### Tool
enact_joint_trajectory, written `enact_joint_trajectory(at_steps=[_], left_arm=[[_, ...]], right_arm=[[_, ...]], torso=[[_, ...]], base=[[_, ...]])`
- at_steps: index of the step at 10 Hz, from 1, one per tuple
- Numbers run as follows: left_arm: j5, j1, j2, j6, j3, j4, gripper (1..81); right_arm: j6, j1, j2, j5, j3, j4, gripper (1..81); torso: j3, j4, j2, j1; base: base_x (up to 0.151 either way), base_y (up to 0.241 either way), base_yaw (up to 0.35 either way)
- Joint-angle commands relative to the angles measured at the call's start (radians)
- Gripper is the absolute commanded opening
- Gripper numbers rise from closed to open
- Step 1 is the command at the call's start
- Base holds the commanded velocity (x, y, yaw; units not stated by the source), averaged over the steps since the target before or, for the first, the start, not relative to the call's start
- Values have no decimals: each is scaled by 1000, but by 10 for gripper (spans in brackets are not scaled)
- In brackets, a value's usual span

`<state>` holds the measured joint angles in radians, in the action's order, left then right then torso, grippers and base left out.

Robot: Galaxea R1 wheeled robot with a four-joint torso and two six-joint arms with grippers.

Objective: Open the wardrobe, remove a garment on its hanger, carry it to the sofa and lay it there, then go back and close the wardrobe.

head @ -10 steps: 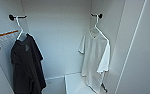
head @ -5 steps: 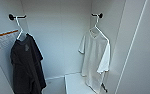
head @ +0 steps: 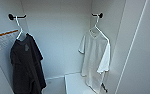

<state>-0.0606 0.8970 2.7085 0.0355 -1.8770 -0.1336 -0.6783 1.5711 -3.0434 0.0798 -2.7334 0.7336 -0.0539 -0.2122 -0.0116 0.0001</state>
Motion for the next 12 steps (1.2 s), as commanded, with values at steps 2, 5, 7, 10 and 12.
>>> enact_joint_trajectory(at_steps=[2,5,7,10,12], left_arm=[[-77,-209,-21,-3,147,-24,811],[-96,-342,-21,-63,148,-49,811],[-119,-459,-25,-128,153,-50,811],[-186,-664,-18,-250,144,-50,811],[-205,-779,-10,-337,118,-50,811]], right_arm=[[0,-41,1,-43,-1,1,811],[-1,-41,2,-43,-1,0,811],[-6,-41,6,-43,-1,-2,811],[-9,-41,4,-41,-3,-2,811],[-9,-48,-2,-43,2,-2,811]], torso=[[0,0,0,0],[0,0,0,0],[0,0,0,0],[-1,0,0,1],[-1,0,1,2]], base=[[0,0,0],[0,0,0],[0,0,0],[0,0,0],[0,0,0]])
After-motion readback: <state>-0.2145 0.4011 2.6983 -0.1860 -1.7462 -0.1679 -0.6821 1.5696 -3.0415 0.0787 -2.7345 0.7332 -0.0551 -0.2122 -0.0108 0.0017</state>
